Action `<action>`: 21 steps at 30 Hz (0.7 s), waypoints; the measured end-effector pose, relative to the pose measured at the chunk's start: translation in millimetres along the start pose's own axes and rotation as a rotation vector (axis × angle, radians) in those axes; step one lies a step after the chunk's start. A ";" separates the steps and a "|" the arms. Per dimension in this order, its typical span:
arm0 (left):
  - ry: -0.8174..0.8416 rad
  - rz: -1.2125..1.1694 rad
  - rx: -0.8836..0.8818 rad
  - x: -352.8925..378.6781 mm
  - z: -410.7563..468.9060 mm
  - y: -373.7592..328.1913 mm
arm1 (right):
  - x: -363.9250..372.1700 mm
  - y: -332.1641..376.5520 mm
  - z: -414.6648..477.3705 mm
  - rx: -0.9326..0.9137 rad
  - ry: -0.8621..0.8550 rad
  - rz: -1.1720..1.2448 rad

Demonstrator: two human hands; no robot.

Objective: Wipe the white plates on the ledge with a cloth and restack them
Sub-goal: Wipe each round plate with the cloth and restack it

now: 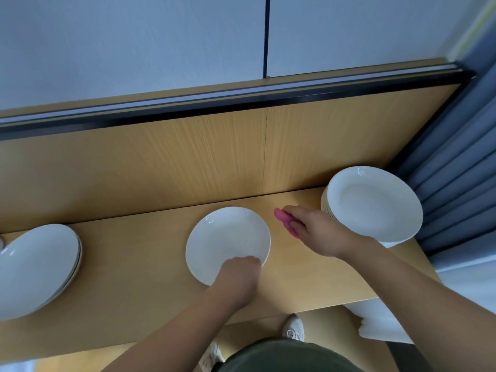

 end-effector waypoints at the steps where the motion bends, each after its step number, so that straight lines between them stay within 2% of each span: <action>1: -0.008 0.017 -0.007 -7.0 -1.8 2.8 | -4.2 2.4 1.6 -0.008 -0.010 0.004; 8: -0.167 0.040 -0.186 -64.1 -11.7 40.9 | -27.9 28.0 17.9 -0.109 -0.085 0.038; 15: -0.307 -0.307 -0.284 -106.9 -25.7 72.3 | -36.5 51.8 34.2 -0.174 -0.120 0.010; 21: -0.315 -0.522 -0.283 -100.3 -31.0 74.6 | -33.9 66.9 45.6 -0.188 -0.106 -0.012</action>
Point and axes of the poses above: each hand's wrist, its own z-axis towards the middle knuckle, its own x-axis out of the palm, y = z × x, the point moved 5 cm from there along z, towards the middle knuckle, and after that the axes turned 7 degrees about -x, right-handed, at the moved point
